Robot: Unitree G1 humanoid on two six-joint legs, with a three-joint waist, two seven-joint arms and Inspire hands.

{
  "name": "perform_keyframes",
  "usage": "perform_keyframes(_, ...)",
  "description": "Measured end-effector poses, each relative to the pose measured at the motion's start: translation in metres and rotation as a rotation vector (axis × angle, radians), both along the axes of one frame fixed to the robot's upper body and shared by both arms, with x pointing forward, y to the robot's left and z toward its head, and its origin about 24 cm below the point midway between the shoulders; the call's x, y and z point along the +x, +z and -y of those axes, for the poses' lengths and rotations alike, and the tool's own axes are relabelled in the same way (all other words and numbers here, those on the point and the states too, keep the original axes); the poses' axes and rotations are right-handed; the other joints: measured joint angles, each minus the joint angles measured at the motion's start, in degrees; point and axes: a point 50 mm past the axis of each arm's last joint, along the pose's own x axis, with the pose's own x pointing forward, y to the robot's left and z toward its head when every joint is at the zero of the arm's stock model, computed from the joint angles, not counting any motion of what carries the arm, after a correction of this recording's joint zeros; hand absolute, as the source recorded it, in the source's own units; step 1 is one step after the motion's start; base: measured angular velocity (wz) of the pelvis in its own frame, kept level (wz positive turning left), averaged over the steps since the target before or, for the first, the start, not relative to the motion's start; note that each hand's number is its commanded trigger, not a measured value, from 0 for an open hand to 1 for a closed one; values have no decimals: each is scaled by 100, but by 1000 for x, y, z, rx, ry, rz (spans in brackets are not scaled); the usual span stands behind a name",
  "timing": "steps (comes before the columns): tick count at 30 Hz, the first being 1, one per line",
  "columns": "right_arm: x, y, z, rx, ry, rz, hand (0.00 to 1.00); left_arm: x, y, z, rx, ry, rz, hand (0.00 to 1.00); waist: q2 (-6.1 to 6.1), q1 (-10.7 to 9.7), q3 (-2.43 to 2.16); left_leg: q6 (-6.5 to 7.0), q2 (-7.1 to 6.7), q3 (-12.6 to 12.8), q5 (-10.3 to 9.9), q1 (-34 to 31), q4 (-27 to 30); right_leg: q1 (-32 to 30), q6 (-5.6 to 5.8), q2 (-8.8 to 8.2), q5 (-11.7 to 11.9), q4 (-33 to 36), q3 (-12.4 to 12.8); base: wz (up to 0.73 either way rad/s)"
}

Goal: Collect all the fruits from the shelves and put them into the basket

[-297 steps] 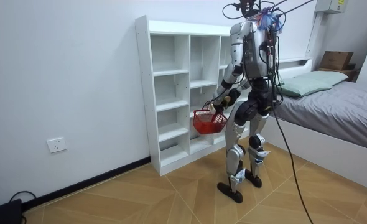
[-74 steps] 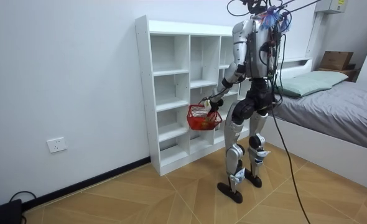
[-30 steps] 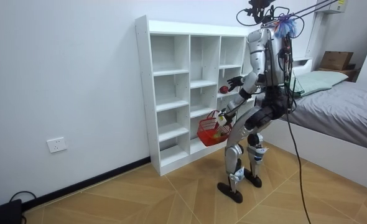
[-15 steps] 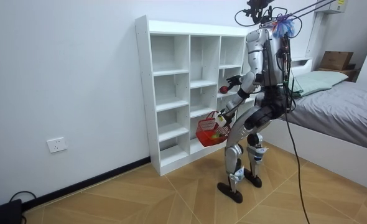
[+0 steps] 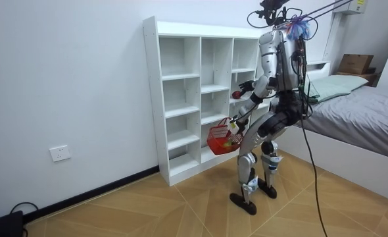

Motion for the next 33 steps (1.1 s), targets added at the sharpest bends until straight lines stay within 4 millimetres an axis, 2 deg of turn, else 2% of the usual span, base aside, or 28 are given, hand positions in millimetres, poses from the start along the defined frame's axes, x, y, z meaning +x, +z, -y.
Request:
perform_keyframes(5, 0, 0, 0, 3, -3, -2, 0, -1, 1, 4, -5, -18, 1, 100, 12, 52, -7, -1, 16, 12, 0, -50, -7, -60, -14, 14, 9, -14, 9, 0)
perform_keyframes(10, 2, 2, 0, 13, -7, 8, 0, -3, 2, 5, -20, -15, 4, 100, 73, 118, -35, -1, 23, 11, 1, -177, -2, -169, -24, 11, 20, -22, -15, 0)
perform_keyframes(14, 3, 4, -1, 15, -7, 13, 0, -3, 3, 7, -25, -19, 6, 100, 86, 135, -36, -1, 24, 18, 1, -208, -38, -200, -21, 11, 18, -47, -16, 0)
perform_keyframes(18, 13, 17, -4, 14, -12, 51, 0, -1, 6, 9, -38, -23, 19, 100, 82, 120, -44, 17, -23, 64, 75, -393, -147, -460, -24, -45, 54, -40, 12, -1)
perform_keyframes(26, 25, 36, -8, -6, -47, 117, 0, -3, 5, 11, -48, -10, 17, 100, 33, 96, -25, 11, -31, 107, 125, -412, -282, -524, -25, -41, 64, -163, 21, 0)
perform_keyframes(33, 30, 47, -9, -13, -77, 158, 0, -3, 5, 11, -49, -4, 19, 100, -86, 55, 33, 15, -32, 113, 153, -420, -391, -521, -13, -39, 75, -268, -16, 1)
